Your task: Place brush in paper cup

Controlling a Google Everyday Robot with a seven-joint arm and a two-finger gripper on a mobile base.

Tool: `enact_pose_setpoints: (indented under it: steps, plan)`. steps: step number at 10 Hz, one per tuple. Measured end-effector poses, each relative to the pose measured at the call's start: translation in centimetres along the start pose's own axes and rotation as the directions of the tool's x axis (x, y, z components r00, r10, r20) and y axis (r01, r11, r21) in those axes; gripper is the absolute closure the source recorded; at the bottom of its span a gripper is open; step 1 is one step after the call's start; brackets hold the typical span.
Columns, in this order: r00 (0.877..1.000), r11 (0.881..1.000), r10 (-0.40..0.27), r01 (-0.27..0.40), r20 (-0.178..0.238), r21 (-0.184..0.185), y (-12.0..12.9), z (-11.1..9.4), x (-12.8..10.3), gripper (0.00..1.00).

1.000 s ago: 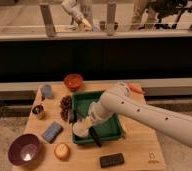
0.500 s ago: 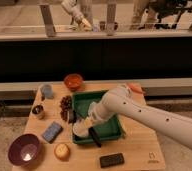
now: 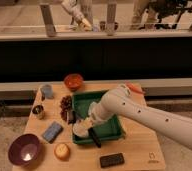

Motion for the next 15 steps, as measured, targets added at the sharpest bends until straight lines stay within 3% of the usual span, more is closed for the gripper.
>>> enact_pose_setpoints:
  steps: [8, 15]
  plan:
    - [0.999, 1.0, -0.013, 0.014, 0.049, -0.015, -0.2, 0.1, -1.7, 0.99]
    - [0.997, 0.999, -0.004, 0.007, 0.071, -0.035, 0.0, 0.3, -1.7, 0.33]
